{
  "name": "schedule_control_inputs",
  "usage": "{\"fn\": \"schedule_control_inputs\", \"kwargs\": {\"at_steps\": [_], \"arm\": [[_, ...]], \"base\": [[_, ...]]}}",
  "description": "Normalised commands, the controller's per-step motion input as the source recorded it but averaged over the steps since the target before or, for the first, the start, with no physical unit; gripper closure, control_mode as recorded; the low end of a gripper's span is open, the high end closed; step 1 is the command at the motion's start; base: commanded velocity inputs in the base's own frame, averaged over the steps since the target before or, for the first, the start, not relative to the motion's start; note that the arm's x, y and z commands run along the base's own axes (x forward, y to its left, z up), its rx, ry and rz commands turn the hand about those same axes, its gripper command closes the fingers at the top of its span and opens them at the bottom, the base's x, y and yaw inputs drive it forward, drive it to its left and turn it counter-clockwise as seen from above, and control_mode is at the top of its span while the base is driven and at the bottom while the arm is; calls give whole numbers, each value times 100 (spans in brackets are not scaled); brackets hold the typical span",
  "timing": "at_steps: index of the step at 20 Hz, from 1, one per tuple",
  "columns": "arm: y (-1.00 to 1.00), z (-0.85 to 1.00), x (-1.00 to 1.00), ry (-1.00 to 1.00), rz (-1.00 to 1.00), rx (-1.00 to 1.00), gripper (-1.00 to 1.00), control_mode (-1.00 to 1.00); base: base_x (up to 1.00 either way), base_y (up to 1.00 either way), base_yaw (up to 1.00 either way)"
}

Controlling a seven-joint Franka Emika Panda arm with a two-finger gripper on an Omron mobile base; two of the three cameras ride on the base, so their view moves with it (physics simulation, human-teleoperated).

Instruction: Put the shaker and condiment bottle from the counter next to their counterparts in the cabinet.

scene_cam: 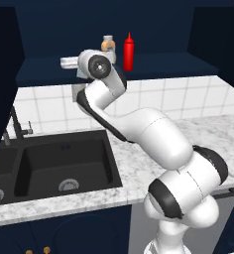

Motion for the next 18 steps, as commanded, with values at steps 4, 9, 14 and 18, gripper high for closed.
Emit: {"fn": "schedule_control_inputs", "kwargs": {"at_steps": [4,9,14,18], "arm": [[18,13,37,-11,0,0,100,-100],[11,26,57,-3,-1,-1,100,-100],[33,34,53,16,-5,-16,100,-100],[41,28,32,30,-2,-19,100,-100]], "base": [[0,0,0],[0,0,0],[0,0,0],[0,0,0]]}}
